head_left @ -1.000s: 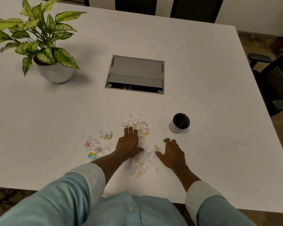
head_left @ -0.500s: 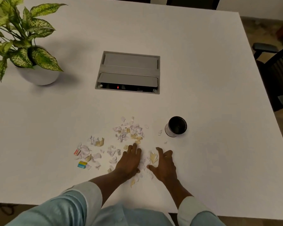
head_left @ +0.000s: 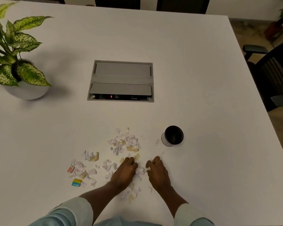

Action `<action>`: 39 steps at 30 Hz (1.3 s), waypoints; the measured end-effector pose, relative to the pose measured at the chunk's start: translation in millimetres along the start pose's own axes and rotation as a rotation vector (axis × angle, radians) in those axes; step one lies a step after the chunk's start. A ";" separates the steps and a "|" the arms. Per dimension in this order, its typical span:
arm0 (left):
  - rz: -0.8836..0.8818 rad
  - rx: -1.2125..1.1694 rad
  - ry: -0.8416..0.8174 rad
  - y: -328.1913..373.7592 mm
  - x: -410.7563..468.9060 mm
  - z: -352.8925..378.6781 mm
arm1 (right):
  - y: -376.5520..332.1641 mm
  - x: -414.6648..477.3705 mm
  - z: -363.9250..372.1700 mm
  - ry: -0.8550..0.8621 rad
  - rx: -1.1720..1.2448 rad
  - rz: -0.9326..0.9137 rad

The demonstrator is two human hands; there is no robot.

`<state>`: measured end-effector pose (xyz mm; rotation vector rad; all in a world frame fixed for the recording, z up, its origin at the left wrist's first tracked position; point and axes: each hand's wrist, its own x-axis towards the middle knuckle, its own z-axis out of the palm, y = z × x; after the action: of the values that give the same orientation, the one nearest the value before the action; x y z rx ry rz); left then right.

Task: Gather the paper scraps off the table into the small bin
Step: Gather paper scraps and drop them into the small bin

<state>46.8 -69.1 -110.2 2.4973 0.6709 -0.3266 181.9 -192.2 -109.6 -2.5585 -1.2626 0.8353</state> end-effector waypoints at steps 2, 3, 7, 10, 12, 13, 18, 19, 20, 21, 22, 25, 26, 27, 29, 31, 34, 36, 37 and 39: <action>-0.004 -0.029 0.031 0.3 2.7 -4.4 | 2.8 -0.1 -0.5 0.034 0.030 -0.010; -0.003 -0.055 0.054 2.1 4.5 -7.5 | 3.7 0.1 -1.7 0.053 0.057 0.000; -0.009 -0.214 0.172 23.2 17.4 -29.5 | 0.3 1.8 -25.1 0.196 0.300 0.165; -0.003 -0.328 0.249 46.8 37.3 -53.1 | 1.2 4.9 -56.4 0.395 0.401 0.241; 0.008 -0.380 0.290 62.5 52.6 -67.4 | 6.3 9.1 -81.6 0.510 0.427 0.296; 0.014 -0.400 0.304 70.0 60.7 -74.3 | 9.5 12.7 -94.9 0.556 0.436 0.323; 0.046 -0.372 0.325 102.7 106.0 -96.0 | 24.2 38.0 -147.2 0.599 0.426 0.386; 0.045 -0.360 0.325 108.0 114.4 -97.9 | 26.1 42.7 -152.5 0.576 0.425 0.395; 0.044 -0.345 0.314 113.0 122.2 -99.7 | 27.8 47.1 -156.5 0.558 0.423 0.405; 0.045 -0.326 0.296 117.4 128.6 -101.0 | 29.3 51.0 -159.4 0.545 0.422 0.415; 0.047 -0.310 0.276 121.0 133.7 -101.6 | 30.2 54.1 -161.3 0.532 0.422 0.427; 0.057 -0.293 0.216 127.5 143.1 -101.4 | 30.8 58.9 -162.8 0.479 0.391 0.436; 0.058 -0.292 0.202 128.5 144.6 -101.0 | 30.6 59.1 -162.6 0.478 0.382 0.437; 0.061 -0.293 0.194 129.1 145.1 -100.5 | 30.6 58.6 -162.3 0.486 0.379 0.443; 0.083 -0.308 0.187 128.9 145.5 -98.3 | 31.0 57.9 -161.9 0.507 0.377 0.454; 0.108 -0.330 0.191 128.1 142.0 -97.7 | 29.9 56.9 -163.2 0.514 0.360 0.454; 0.126 -0.385 0.239 122.0 135.4 -98.5 | 24.3 54.7 -167.0 0.544 0.333 0.453; 0.125 -0.401 0.283 115.5 129.7 -98.3 | 18.2 52.1 -166.7 0.581 0.313 0.429; 0.112 -0.413 0.303 111.0 126.4 -97.8 | 15.1 50.9 -165.6 0.599 0.312 0.415; 0.060 -0.434 0.341 98.3 118.6 -94.6 | 7.8 49.1 -160.6 0.625 0.331 0.372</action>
<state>207.4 -42.7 -31.5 2.1604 0.7077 0.2521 299.5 -144.3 0.5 -2.4982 -0.4356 0.2141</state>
